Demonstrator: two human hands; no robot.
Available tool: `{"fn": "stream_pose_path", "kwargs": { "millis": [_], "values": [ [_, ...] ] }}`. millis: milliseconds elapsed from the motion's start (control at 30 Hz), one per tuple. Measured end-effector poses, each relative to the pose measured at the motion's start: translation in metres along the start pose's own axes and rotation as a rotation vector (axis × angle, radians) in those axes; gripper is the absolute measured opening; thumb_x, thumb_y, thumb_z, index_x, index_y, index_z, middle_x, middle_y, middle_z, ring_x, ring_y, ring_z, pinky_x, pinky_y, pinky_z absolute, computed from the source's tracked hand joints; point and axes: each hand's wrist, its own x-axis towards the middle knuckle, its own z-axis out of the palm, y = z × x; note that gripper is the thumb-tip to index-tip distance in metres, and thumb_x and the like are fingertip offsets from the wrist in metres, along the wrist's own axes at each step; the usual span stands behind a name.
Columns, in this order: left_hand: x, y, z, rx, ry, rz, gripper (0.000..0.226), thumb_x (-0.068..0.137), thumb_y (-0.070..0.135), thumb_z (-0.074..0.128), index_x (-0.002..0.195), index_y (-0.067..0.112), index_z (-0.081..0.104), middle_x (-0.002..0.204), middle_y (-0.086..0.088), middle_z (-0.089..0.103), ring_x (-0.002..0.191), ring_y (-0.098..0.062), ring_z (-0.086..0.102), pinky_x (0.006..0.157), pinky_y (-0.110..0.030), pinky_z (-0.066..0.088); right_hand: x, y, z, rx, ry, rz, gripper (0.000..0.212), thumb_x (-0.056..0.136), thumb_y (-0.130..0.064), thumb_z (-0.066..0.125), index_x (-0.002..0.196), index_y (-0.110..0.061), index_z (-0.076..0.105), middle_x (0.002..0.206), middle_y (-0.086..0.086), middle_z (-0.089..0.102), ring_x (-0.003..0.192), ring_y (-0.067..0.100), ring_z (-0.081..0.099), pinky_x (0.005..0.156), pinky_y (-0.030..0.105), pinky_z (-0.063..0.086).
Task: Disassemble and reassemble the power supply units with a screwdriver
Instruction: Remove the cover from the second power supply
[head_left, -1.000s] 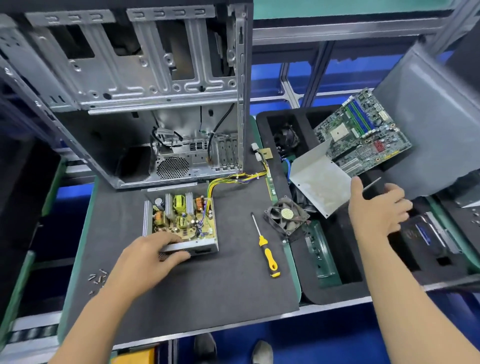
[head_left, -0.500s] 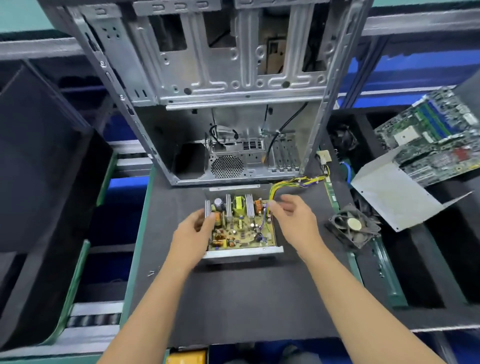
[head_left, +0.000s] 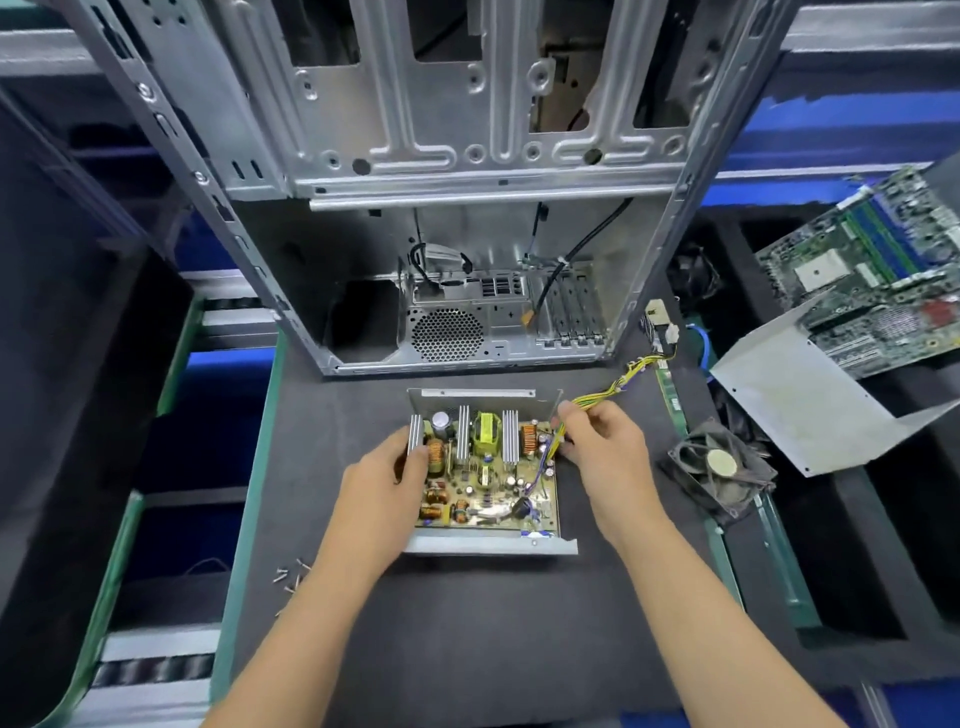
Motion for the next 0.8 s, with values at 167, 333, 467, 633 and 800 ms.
{"fn": "stream_pose_path", "kwargs": {
  "millis": [167, 333, 467, 633, 800],
  "values": [
    [0.001, -0.002, -0.004, -0.079, -0.016, -0.036, 0.018, 0.101, 0.033, 0.054, 0.111, 0.043, 0.064, 0.081, 0.026, 0.069, 0.078, 0.011, 0.060, 0.062, -0.001, 0.040, -0.002, 0.004, -0.003, -0.148, -0.029, -0.092, 0.015, 0.088, -0.037, 0.069, 0.091, -0.024, 0.063, 0.089, -0.009, 0.072, 0.086, 0.004, 0.069, 0.087, 0.040, 0.056],
    [0.004, -0.004, -0.001, -0.161, -0.068, -0.055, 0.031, 0.101, 0.030, 0.054, 0.117, 0.057, 0.051, 0.094, 0.046, 0.062, 0.088, 0.022, 0.057, 0.071, -0.003, 0.040, -0.001, 0.004, -0.005, -0.172, -0.053, -0.090, 0.011, 0.090, -0.032, 0.068, 0.090, -0.023, 0.062, 0.091, -0.007, 0.070, 0.090, 0.009, 0.068, 0.092, 0.048, 0.054],
    [0.005, -0.010, 0.000, -0.116, -0.090, -0.028, 0.030, 0.103, 0.036, 0.048, 0.126, 0.051, 0.057, 0.100, 0.023, 0.072, 0.089, -0.001, 0.064, 0.079, -0.013, 0.045, -0.001, 0.002, -0.010, -0.107, -0.085, -0.084, 0.007, 0.091, -0.024, 0.069, 0.088, -0.018, 0.067, 0.087, -0.007, 0.071, 0.090, 0.012, 0.068, 0.089, 0.040, 0.056],
    [0.006, -0.013, -0.002, -0.059, -0.136, 0.029, 0.037, 0.104, 0.038, 0.041, 0.119, 0.072, 0.047, 0.090, 0.001, 0.069, 0.079, -0.009, 0.049, 0.067, -0.014, 0.040, 0.011, -0.008, -0.023, 0.583, -0.158, 0.288, 0.055, 0.085, -0.054, 0.061, 0.118, -0.011, 0.068, 0.118, 0.001, 0.071, 0.112, 0.014, 0.065, 0.095, 0.031, 0.047],
    [0.009, -0.020, 0.000, -0.090, -0.160, 0.032, 0.032, 0.103, 0.043, 0.040, 0.123, 0.066, 0.049, 0.096, 0.012, 0.065, 0.084, -0.006, 0.046, 0.070, -0.016, 0.038, 0.023, -0.017, -0.021, 0.863, -0.122, 0.336, 0.032, 0.094, -0.041, 0.059, 0.104, -0.011, 0.062, 0.094, 0.002, 0.073, 0.083, 0.014, 0.070, 0.077, 0.028, 0.055]
  ]
}}
